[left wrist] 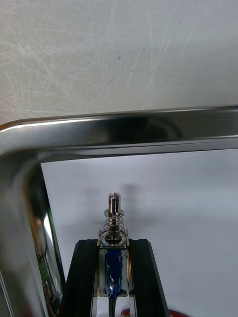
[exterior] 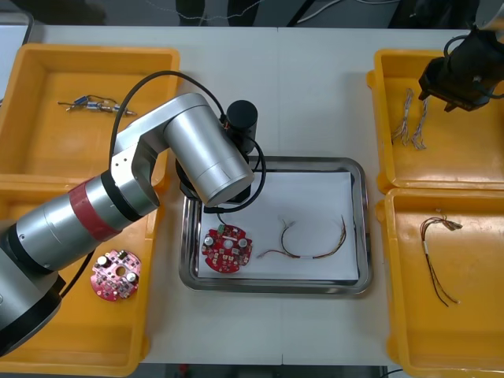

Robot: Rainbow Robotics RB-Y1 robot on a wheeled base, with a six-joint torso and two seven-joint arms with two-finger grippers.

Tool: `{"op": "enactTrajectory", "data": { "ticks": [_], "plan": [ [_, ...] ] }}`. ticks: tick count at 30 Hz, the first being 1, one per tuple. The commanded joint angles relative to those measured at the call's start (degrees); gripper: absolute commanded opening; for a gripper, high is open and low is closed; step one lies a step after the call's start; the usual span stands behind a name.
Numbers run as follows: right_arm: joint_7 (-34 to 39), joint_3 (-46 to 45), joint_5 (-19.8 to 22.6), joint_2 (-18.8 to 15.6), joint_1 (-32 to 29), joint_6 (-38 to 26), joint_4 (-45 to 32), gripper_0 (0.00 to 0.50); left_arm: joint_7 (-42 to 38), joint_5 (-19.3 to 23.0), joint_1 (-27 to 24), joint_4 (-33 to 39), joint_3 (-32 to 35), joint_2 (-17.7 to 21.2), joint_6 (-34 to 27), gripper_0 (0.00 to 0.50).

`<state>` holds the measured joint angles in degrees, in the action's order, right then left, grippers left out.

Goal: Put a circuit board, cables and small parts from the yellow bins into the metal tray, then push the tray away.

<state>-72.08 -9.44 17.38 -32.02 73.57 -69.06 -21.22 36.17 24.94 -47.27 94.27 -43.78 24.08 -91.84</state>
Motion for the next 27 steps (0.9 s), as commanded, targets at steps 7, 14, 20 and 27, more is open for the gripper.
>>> {"op": "enactTrajectory", "data": {
  "ticks": [7, 14, 20, 27],
  "plan": [
    [1.5, -0.8, -0.3, 0.3, 3.5, 2.3, 1.7, 0.500, -3.9, -1.2, 0.7, 0.4, -1.0, -1.7, 0.9, 0.228],
    [1.6, -0.8, -0.2, 0.3, 3.7, 5.3, 4.5, 0.500, -4.3, -2.5, 0.8, 0.5, -1.7, -1.7, 0.9, 0.500],
    [1.7, -0.8, 1.6, 0.3, 3.7, 5.5, 5.9, 0.500, -4.6, -2.9, 0.7, 0.5, -1.7, -1.5, 0.9, 0.500],
    [1.4, -1.1, 2.8, 0.3, 3.6, 6.2, 8.3, 0.500, -4.8, -1.7, 0.7, 2.1, 1.1, -0.6, 0.3, 0.500]
  ]
}}
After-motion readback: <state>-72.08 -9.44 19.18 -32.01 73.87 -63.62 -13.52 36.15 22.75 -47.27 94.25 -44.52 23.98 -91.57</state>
